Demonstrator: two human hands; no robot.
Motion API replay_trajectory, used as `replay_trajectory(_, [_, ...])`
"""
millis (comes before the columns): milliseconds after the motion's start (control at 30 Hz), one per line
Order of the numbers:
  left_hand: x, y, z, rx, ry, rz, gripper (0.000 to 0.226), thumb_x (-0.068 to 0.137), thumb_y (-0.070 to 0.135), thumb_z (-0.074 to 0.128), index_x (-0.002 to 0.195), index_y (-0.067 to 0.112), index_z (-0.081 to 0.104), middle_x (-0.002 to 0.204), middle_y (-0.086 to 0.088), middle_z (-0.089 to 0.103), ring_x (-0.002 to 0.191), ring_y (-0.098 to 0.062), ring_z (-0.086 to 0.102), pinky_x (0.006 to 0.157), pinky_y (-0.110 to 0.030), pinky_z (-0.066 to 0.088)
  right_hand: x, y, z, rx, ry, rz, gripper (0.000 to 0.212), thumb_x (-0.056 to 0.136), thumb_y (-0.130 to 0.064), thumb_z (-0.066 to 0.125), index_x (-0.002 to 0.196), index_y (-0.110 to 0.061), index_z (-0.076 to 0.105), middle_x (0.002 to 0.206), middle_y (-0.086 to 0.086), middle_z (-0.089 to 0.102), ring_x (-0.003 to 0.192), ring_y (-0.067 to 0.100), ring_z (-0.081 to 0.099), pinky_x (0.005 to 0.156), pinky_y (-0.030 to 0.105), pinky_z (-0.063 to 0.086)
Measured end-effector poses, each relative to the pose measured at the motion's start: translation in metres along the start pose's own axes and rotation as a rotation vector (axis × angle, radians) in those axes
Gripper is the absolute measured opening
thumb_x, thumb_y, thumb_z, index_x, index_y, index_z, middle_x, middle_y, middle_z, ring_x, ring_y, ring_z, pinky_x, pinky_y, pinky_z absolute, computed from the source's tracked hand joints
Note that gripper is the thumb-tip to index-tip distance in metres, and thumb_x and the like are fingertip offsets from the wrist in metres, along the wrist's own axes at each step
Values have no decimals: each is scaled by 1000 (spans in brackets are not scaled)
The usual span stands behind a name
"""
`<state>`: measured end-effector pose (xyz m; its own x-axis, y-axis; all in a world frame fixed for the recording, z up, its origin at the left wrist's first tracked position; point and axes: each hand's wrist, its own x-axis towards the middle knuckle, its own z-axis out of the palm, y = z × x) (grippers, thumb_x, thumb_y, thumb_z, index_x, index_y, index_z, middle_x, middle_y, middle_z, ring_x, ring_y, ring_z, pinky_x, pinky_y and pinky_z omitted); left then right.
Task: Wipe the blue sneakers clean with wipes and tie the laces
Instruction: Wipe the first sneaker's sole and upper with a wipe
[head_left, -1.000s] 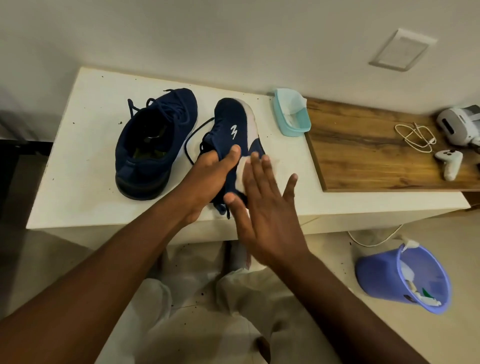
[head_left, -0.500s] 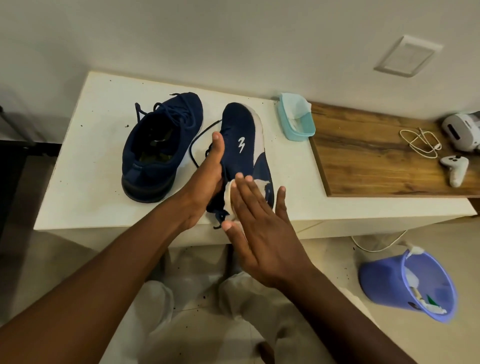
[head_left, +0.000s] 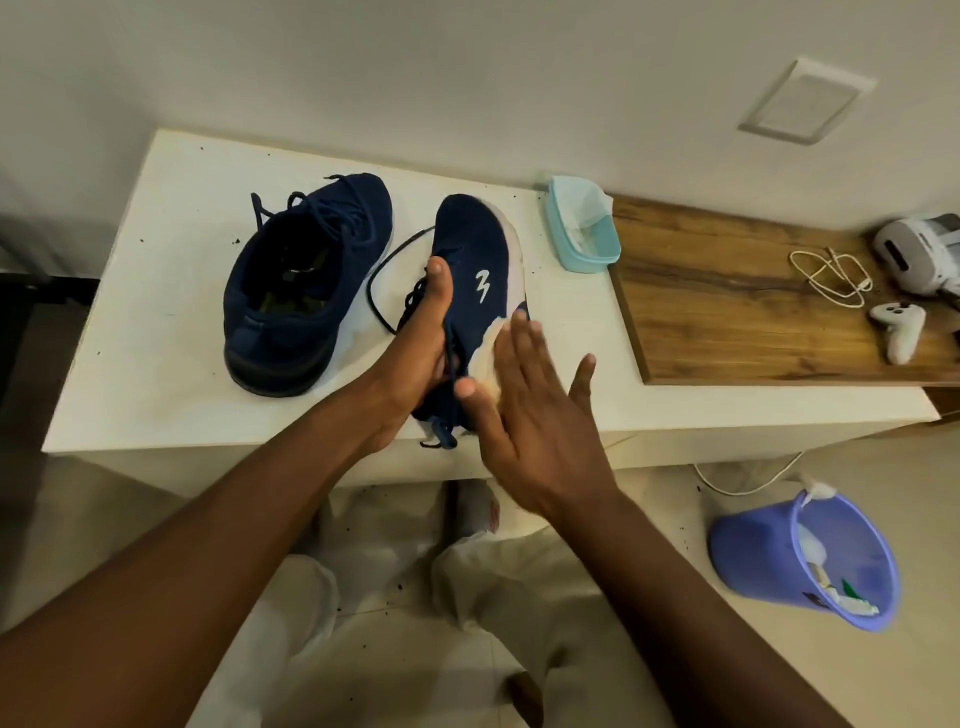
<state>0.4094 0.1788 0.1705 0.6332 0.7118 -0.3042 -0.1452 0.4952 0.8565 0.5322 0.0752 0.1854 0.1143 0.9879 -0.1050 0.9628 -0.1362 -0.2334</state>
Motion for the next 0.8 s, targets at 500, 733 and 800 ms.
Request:
replay_trajectory(500, [-12,0,1,302,109,-16,17,94,38,69,108,28,69,95,12,78,88,-3,74,71,-15,56,9,8,1,80,28,9,61,104,-52,8,160,-27,0,166,-10,-11,149,6,-21,120,58,-9])
replay_trajectory(733, [-12,-3,0,287,199,6,10,96,38,67,99,28,67,87,13,77,78,1,73,60,-11,53,-11,26,-2,3,55,50,56,106,-42,14,160,-26,12,166,-10,4,152,9,-12,122,59,1])
replay_trajectory(800, [-10,-3,3,322,197,15,11,98,41,64,102,31,65,96,13,75,83,-2,73,66,-14,54,9,23,-4,54,45,98,55,108,-41,14,159,-24,11,167,-7,4,153,11,-10,122,58,0])
